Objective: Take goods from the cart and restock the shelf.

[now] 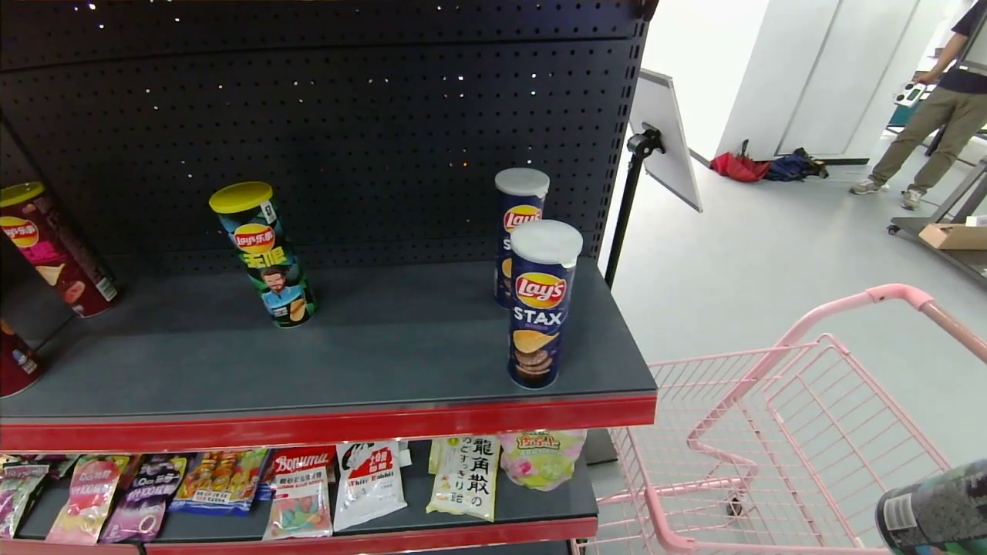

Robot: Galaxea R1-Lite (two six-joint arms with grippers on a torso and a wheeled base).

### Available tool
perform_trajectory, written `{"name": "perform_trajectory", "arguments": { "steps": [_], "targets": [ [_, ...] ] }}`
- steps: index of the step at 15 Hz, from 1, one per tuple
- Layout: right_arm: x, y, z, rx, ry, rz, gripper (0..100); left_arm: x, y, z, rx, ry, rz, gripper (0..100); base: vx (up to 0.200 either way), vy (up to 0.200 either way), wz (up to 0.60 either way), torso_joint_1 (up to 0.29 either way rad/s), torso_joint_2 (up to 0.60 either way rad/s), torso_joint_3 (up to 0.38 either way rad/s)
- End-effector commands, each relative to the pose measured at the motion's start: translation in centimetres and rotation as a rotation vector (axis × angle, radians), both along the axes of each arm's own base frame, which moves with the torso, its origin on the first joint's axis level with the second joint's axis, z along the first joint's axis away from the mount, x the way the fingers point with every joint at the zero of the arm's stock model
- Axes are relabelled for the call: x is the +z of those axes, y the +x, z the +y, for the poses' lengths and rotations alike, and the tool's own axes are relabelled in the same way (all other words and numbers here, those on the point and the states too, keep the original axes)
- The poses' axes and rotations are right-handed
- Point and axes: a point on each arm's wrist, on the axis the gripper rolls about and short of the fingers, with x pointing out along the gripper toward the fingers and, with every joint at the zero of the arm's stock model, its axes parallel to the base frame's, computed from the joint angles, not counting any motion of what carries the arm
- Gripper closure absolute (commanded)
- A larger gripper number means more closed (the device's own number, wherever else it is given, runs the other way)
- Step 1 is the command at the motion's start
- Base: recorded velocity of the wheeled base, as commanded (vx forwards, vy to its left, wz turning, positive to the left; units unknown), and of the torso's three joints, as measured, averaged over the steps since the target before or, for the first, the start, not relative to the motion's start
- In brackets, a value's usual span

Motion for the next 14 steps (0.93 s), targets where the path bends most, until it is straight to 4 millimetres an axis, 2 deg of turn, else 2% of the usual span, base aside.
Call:
{"name": "perform_trajectory", "arguments": {
  "steps": [1,5,14],
  "targets": [
    [-1.5,-1.3,-0.2,0.019,0.015,-0.056,100,0.0,0.0,0.0,-0.001,0.003,0.001,0,0.0,0.0,0.0,0.0,0.0,0.0],
    [-2.4,-2.1,-0.4,0.028,0.027,-0.097,100,0.0,0.0,0.0,-0.001,0.002,0.001,0,0.0,0.2,0.0,0.0,0.0,0.002],
    [-4.6,-2.4,-0.4,0.076,0.078,-0.093,100,0.0,0.0,0.0,-0.001,0.002,0.001,0,0.0,0.2,0.0,0.003,0.0,0.001]
  ]
}}
